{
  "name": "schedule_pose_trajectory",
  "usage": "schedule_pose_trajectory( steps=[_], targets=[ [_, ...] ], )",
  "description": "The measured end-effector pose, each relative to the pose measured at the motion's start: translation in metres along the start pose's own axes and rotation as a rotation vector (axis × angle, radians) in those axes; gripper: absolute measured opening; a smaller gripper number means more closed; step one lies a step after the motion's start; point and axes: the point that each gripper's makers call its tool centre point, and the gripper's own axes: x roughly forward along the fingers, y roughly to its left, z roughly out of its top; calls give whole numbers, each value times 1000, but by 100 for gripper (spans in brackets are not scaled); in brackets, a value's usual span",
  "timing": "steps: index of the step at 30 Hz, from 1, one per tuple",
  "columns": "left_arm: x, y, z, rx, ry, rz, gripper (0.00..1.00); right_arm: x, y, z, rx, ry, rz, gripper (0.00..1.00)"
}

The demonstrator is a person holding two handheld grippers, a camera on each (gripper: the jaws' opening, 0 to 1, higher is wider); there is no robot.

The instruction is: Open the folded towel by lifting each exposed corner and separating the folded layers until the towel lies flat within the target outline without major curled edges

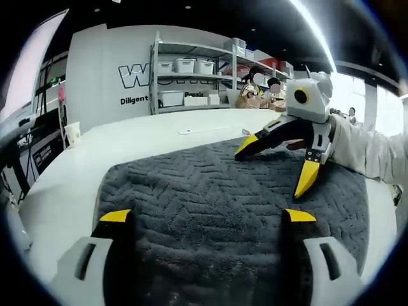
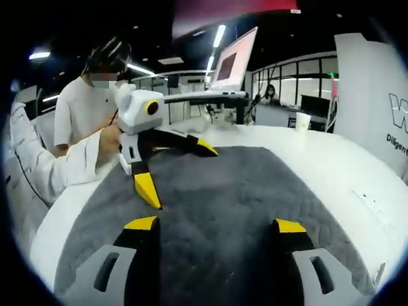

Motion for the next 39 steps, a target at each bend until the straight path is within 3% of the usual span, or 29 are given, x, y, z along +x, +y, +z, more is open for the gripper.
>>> schedule_pose_trajectory(
  steps=[10,39],
  targets=[
    [0,0,0,-2,-4,1,95,-3,5,-5,-44,-7,25,68],
    [0,1,1,-5,-18,2,95,-17,2,-12,-38,-30,38,70]
  ],
)
